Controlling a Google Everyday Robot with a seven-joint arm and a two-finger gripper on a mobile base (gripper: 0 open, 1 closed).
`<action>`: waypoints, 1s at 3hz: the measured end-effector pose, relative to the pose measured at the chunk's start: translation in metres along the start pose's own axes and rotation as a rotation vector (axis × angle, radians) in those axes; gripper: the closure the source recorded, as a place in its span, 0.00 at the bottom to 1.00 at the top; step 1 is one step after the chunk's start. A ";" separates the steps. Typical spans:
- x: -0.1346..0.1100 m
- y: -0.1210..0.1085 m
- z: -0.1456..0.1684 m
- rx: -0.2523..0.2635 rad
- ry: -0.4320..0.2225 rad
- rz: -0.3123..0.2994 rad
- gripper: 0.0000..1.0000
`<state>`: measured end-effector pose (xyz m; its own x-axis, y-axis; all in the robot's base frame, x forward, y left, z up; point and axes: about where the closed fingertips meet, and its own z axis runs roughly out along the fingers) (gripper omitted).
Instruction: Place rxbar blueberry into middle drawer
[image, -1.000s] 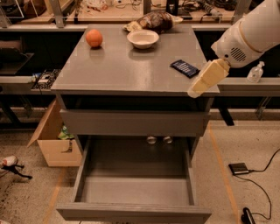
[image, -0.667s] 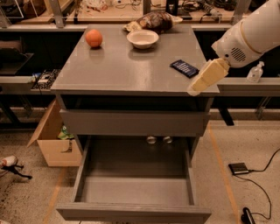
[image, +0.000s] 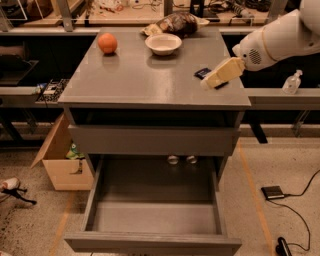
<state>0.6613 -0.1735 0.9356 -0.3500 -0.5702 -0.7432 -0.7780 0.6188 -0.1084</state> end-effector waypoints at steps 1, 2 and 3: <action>-0.011 -0.020 0.035 0.059 -0.032 0.065 0.00; -0.004 -0.036 0.068 0.133 -0.040 0.164 0.00; 0.005 -0.051 0.090 0.167 -0.061 0.241 0.00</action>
Offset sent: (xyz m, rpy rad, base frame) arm 0.0970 0.0149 -0.0662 0.1111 -0.0095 -0.3556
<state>0.7467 -0.1592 0.8782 -0.4782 -0.3660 -0.7983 -0.5784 0.8153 -0.0273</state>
